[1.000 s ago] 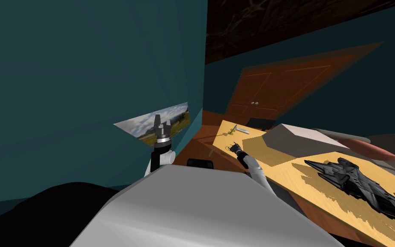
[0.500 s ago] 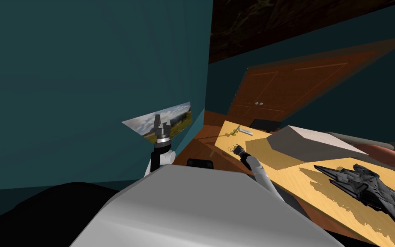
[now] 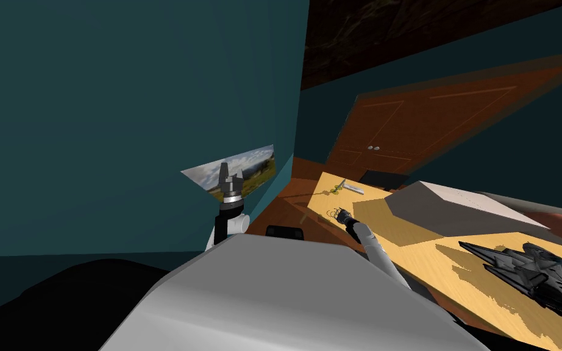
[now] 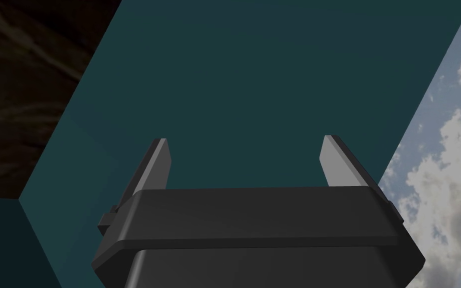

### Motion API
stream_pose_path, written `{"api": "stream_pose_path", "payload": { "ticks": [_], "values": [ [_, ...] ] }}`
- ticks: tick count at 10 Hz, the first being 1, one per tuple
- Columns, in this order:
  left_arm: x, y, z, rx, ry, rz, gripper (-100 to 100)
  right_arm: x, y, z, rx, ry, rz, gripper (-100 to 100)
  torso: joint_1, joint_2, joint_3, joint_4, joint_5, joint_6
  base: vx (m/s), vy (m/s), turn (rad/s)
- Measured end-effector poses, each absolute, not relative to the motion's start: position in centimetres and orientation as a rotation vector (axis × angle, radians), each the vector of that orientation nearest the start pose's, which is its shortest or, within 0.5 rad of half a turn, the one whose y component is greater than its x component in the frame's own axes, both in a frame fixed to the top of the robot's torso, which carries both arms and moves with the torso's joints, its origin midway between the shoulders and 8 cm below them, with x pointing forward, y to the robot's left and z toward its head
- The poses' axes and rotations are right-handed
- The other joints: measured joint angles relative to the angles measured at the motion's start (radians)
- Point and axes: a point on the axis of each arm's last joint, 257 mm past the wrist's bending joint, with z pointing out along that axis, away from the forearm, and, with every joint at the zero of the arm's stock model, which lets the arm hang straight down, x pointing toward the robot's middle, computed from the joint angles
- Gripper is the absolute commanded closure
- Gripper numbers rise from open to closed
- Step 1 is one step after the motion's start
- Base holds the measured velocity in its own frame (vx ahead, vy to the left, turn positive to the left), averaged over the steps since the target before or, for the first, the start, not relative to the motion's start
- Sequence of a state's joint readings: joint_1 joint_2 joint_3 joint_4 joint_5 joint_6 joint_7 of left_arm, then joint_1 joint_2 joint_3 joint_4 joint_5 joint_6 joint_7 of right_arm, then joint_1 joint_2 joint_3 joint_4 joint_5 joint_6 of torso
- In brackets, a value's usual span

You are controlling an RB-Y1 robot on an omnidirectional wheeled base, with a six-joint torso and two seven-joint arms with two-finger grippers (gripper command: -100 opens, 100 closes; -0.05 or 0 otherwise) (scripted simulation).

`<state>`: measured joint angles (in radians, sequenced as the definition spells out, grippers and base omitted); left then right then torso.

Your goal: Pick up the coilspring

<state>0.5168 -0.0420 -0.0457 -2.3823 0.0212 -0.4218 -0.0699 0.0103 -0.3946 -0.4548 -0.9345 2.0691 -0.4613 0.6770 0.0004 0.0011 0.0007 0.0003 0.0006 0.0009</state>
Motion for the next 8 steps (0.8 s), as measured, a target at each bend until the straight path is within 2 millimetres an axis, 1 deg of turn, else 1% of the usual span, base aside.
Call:
{"api": "stream_pose_path", "payload": {
  "ticks": [1, 2, 3, 5, 7, 8],
  "values": [
    [33.6, 27.2, 5.0, -0.673, 0.575, -1.292, 0, 36.6, -54.1, -48.3, -1.309, 2.136, -0.777, -100, 0.0, 0.0, 0.0, 0.0, 0.0, 0.0, -0.001, 0.012, 0.035],
    [33.6, 27.2, 5.0, -0.673, 0.575, -1.292, 0, 36.2, -54.5, -48.6, -1.336, 2.143, -0.785, -100, 0.0, 0.0, 0.0, 0.0, 0.0, 0.0, -0.004, 0.014, 0.064],
    [33.6, 27.2, 5.0, -0.673, 0.575, -1.292, 0, 35.7, -55.5, -49.0, -1.372, 2.155, -0.797, -100, 0.0, 0.0, 0.0, 0.0, 0.0, 0.0, -0.001, 0.009, 0.034],
    [33.6, 27.2, 5.0, -0.673, 0.575, -1.292, 0, 34.9, -56.5, -49.1, -1.434, 2.166, -0.817, -100, 0.0, 0.0, 0.0, 0.0, 0.0, 0.0, 0.006, 0.012, 0.08],
    [33.6, 27.2, 5.0, -0.673, 0.575, -1.292, 0, 33.8, -58.3, -49.8, -1.518, 2.193, -0.833, -100, -0.001, -0.001, -0.001, 0.0, 0.0, 0.0, 0.01, 0.005, 0.063],
    [33.6, 27.2, 5.0, -0.673, 0.575, -1.292, 0, 33.4, -58.7, -49.8, -1.55, 2.193, -0.843, -100, -0.001, -0.001, 0.0, 0.0, 0.0, 0.0, 0.009, -0.001, 0.029]
  ]
}}
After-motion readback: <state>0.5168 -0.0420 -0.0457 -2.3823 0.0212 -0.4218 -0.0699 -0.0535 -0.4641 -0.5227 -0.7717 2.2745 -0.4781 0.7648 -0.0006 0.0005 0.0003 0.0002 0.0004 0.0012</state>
